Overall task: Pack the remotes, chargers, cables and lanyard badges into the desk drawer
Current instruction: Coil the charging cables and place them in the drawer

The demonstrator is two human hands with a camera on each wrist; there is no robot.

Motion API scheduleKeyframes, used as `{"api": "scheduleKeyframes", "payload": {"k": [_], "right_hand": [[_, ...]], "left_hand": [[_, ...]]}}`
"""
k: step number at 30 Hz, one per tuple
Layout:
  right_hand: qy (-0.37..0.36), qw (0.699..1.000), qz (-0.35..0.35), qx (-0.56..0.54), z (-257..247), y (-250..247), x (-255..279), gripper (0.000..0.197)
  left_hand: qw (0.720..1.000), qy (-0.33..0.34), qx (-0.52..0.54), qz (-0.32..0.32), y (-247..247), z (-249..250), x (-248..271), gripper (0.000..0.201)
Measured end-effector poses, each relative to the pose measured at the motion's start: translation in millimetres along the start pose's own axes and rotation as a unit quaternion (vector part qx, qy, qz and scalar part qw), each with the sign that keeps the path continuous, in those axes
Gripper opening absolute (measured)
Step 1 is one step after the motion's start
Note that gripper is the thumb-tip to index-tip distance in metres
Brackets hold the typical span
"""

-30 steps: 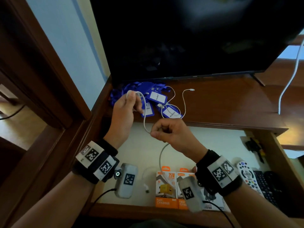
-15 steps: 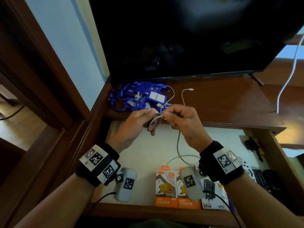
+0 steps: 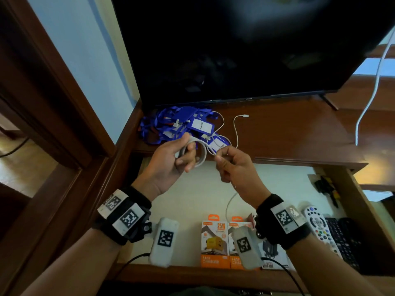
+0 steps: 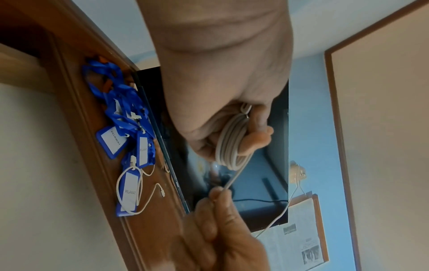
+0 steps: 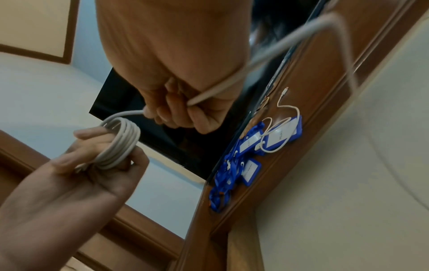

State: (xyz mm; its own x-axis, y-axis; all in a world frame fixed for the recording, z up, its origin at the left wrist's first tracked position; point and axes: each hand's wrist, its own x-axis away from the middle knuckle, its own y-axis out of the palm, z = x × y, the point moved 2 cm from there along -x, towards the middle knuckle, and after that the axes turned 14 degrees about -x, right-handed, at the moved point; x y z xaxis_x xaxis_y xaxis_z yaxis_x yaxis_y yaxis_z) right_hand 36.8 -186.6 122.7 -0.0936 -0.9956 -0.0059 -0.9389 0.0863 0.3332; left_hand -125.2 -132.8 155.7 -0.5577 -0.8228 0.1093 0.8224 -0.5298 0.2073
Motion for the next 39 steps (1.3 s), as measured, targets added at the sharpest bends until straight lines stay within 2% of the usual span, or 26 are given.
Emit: {"api": "scheduleKeyframes", "payload": {"k": [2,5,9,11,13,15,17,24,28,32,34,39], "right_hand": [[0.015,0.997,-0.008,0.078,4,-3,1,0.019],[-0.013,0.983,-0.01,0.183,5,-6,1,0.016],[-0.052,0.947,0.001,0.317,6,-9,2,0.017],[-0.039,0.938,-0.014,0.344,4,-3,5,0.017],[-0.022,0.921,-0.071,0.383,-2,10,7,0.018],[-0.016,0.896,-0.135,0.422,-11,26,10,0.022],[-0.027,0.886,-0.171,0.431,-21,38,11,0.024],[-0.027,0.935,-0.156,0.316,-35,36,10,0.022],[-0.106,0.943,-0.087,0.303,-35,32,7,0.022],[-0.148,0.949,-0.01,0.278,-26,24,1,0.021],[-0.151,0.957,0.005,0.248,-24,22,2,0.02],[-0.094,0.99,0.025,0.106,-8,10,0,0.02]], "left_hand": [[0.999,0.002,0.035,0.027,-4,1,-1,0.041],[0.99,0.026,0.104,0.087,-7,2,-1,0.034],[0.975,0.063,0.144,0.157,-8,6,-1,0.036],[0.978,0.081,0.092,0.17,-9,5,-1,0.034],[0.979,0.107,-0.027,0.172,-11,4,-1,0.037],[0.965,0.137,-0.157,0.156,-6,1,1,0.042],[0.953,0.146,-0.223,0.141,1,-3,2,0.04],[0.95,0.103,-0.26,0.137,7,-11,8,0.032],[0.951,0.073,-0.295,0.058,12,-9,12,0.039],[0.97,0.033,-0.239,0.019,15,-10,13,0.042],[0.977,0.011,-0.213,0.005,16,-11,12,0.042],[0.993,-0.018,-0.117,0.018,7,-11,8,0.044]]}}
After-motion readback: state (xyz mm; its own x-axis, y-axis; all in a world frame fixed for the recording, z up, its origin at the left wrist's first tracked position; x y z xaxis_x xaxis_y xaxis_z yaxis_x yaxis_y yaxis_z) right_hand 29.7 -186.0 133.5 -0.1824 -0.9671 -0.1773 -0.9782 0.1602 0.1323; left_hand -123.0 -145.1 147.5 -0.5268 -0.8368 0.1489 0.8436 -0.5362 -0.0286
